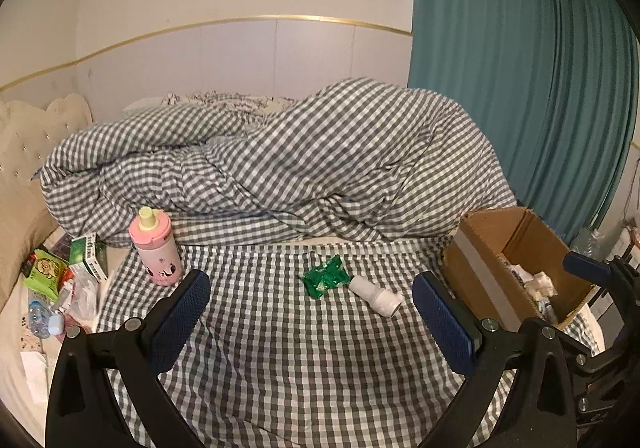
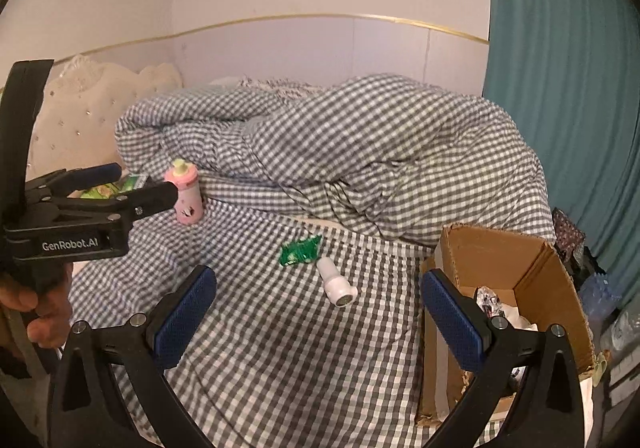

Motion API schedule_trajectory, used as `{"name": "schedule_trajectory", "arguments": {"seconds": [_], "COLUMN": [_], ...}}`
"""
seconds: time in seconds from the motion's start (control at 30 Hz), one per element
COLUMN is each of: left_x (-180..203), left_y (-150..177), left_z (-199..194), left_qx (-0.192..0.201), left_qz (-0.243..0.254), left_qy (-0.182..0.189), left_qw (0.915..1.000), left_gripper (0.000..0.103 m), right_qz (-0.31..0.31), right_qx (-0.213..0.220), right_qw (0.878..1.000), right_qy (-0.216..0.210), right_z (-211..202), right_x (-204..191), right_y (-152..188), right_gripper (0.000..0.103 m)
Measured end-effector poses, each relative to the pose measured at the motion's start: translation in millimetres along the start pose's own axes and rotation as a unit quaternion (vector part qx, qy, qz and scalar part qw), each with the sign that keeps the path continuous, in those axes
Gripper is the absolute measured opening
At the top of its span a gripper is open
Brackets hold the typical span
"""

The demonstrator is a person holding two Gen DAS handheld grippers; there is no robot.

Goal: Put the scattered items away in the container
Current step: 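Withdraw both tools from the box toward the remaining items on the bed, then grasp the green packet with the left tool while the right tool grasps the white roll-on bottle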

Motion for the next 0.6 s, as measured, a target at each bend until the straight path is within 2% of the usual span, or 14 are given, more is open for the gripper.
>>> {"name": "schedule_trajectory", "arguments": {"seconds": [0.6], "left_x": [-16], "left_y": [23], "left_z": [105], "left_qx": [-0.059], "left_qz": [-0.019], "left_qy": [-0.013], "left_qw": [0.9980], "left_gripper": [0.103], "right_qz": [0.006], "right_qx": [-0.065], "right_qw": [0.997], "right_qy": [-0.028], "right_z": [105], "right_x": [13], "right_y": [26], "right_gripper": [0.103]}}
Point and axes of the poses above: each gripper's, at about its wrist camera, not at the fingertips, and z roughly the way its jaws point, x to its right, y to its underside, the point moved 4 cm from there along z, roughly the way its jaws point
